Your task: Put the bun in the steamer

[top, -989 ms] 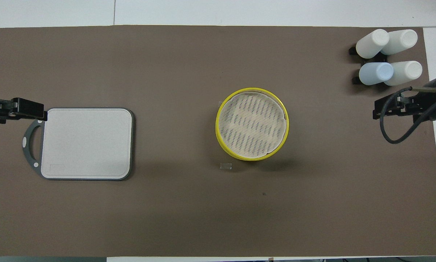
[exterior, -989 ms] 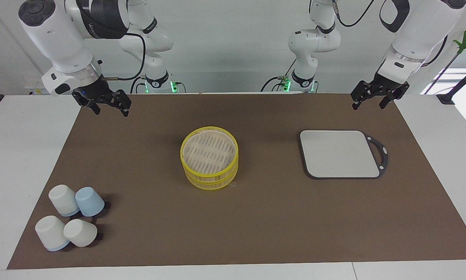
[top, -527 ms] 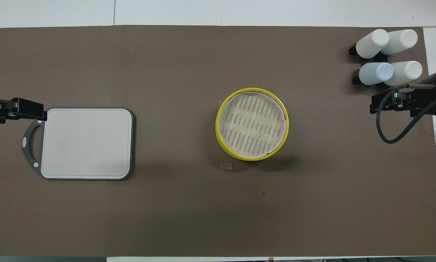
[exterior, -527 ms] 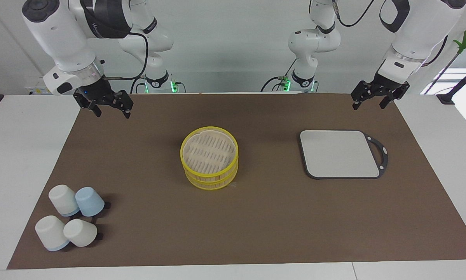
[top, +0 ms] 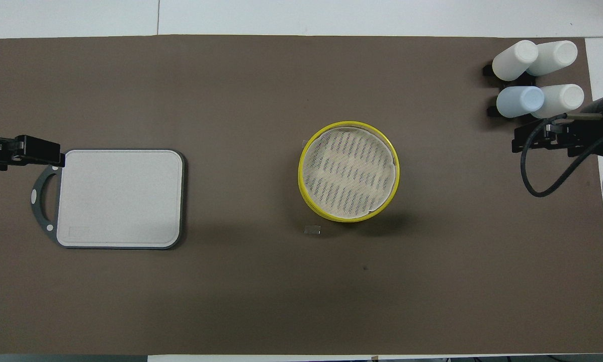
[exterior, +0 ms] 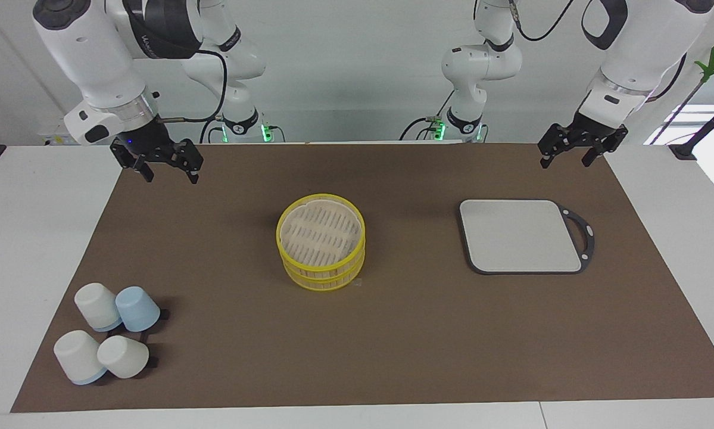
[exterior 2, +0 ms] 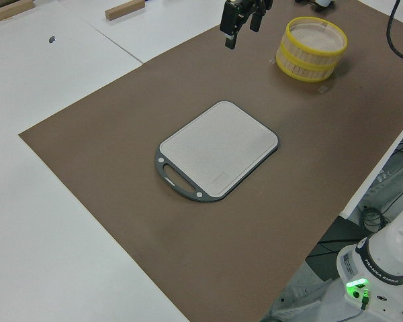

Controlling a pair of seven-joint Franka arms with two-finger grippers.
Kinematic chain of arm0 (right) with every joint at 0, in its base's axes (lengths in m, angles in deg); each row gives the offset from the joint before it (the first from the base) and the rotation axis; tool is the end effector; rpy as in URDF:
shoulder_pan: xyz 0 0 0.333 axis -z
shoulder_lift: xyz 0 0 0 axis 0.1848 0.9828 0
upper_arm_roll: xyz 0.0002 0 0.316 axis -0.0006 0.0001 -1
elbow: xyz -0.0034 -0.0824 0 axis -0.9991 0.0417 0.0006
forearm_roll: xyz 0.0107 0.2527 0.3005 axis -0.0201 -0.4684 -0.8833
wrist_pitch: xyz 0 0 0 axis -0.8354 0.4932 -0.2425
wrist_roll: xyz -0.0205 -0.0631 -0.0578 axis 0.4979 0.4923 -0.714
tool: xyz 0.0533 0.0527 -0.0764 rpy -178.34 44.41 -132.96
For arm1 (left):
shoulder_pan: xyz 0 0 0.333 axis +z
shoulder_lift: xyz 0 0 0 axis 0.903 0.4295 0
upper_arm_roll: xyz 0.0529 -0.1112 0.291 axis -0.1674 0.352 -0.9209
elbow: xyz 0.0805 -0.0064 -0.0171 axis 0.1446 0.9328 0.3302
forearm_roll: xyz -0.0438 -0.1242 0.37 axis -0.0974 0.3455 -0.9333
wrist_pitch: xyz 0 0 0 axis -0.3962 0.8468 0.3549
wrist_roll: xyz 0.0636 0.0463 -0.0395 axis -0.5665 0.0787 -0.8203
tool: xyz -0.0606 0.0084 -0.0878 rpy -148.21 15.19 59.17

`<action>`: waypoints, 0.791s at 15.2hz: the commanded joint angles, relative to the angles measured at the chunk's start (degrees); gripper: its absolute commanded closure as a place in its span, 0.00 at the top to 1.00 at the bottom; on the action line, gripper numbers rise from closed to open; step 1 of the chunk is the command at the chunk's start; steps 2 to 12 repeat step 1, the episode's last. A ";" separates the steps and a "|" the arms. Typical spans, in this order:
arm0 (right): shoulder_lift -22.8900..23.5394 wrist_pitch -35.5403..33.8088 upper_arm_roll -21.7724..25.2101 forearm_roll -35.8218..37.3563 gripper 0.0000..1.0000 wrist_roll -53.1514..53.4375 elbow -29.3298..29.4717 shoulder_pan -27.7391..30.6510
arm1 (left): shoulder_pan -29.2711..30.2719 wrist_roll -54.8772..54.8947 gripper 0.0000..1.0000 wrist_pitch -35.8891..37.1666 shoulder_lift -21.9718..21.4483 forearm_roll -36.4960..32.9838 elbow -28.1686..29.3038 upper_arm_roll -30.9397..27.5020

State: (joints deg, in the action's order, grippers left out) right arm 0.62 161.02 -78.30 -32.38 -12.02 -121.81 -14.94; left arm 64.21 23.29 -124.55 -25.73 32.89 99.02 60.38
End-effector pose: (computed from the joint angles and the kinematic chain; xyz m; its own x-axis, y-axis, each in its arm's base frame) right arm 0.5623 0.0106 0.5924 0.9948 -0.1008 -0.0112 -0.1009 -0.9947 -0.0183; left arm 0.5419 -0.0292 0.6143 0.9995 -0.0294 0.0067 -0.0295 -0.9994 0.0169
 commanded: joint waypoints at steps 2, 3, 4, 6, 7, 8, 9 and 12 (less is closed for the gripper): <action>-0.75 0.85 0.17 -0.25 1.00 -1.37 -0.98 -0.11 | 0.08 0.91 1.00 -0.97 -1.43 -0.81 1.66 -0.01; -0.75 0.85 0.17 -0.25 1.00 -1.37 -0.98 -0.11 | 0.08 0.91 1.00 -0.97 -1.43 -0.81 1.66 -0.01; -0.75 0.85 0.17 -0.25 1.00 -1.37 -0.98 -0.11 | 0.08 0.91 1.00 -0.97 -1.43 -0.81 1.66 -0.01; -0.75 0.85 0.17 -0.25 1.00 -1.37 -0.98 -0.11 | 0.08 0.91 1.00 -0.97 -1.43 -0.81 1.66 -0.01; -0.75 0.85 0.17 -0.25 1.00 -1.37 -0.98 -0.11 | 0.08 0.91 1.00 -0.97 -1.43 -0.81 1.66 -0.01; -0.75 0.85 0.17 -0.25 1.00 -1.37 -0.98 -0.11 | 0.08 0.91 1.00 -0.97 -1.43 -0.81 1.66 -0.01; -0.75 0.85 0.17 -0.25 1.00 -1.37 -0.98 -0.11 | 0.08 0.91 1.00 -0.97 -1.43 -0.81 1.66 -0.01; -0.75 0.85 0.17 -0.25 1.00 -1.37 -0.98 -0.11 | 0.08 0.91 1.00 -0.97 -1.43 -0.81 1.66 -0.01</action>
